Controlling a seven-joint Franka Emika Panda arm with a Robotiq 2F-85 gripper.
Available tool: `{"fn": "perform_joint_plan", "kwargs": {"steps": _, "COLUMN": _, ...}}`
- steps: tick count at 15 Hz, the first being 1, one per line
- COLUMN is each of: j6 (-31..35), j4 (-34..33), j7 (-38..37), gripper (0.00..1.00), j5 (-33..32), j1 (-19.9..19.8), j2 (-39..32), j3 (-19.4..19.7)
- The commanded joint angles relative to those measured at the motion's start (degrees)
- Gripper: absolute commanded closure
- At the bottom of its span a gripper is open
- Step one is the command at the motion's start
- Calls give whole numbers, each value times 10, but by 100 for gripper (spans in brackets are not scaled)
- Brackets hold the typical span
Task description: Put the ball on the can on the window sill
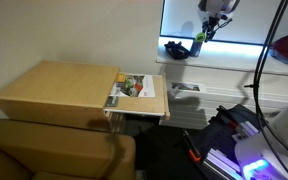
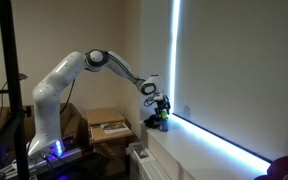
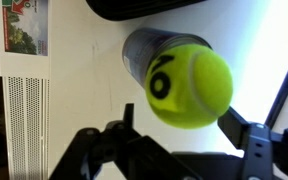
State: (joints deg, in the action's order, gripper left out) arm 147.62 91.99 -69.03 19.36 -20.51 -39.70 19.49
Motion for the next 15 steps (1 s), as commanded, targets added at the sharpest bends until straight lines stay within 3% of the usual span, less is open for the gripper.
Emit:
{"fn": "perform_joint_plan", "kwargs": {"steps": 1, "j6": 12, "j4": -3, "j7": 3, "gripper": 0, "j5": 15, "j1": -14, "j2": -2, "j3": -17}}
{"fn": "perform_joint_plan", "kwargs": {"steps": 9, "j6": 28, "j4": -3, "j7": -2, "gripper": 0, "j5": 15, "j1": -13, "j2": -4, "j3": -13}}
{"fn": "perform_joint_plan", "kwargs": {"steps": 14, "j6": -5, "j4": 31, "j7": 18, "gripper": 0, "j5": 11, "j1": -19, "j2": 77, "j3": -6}}
{"fn": "perform_joint_plan", "kwargs": {"steps": 15, "j6": 7, "j4": -2, "j7": 0, "gripper": 0, "j5": 4, "j1": -15, "j2": 33, "j3": -2}}
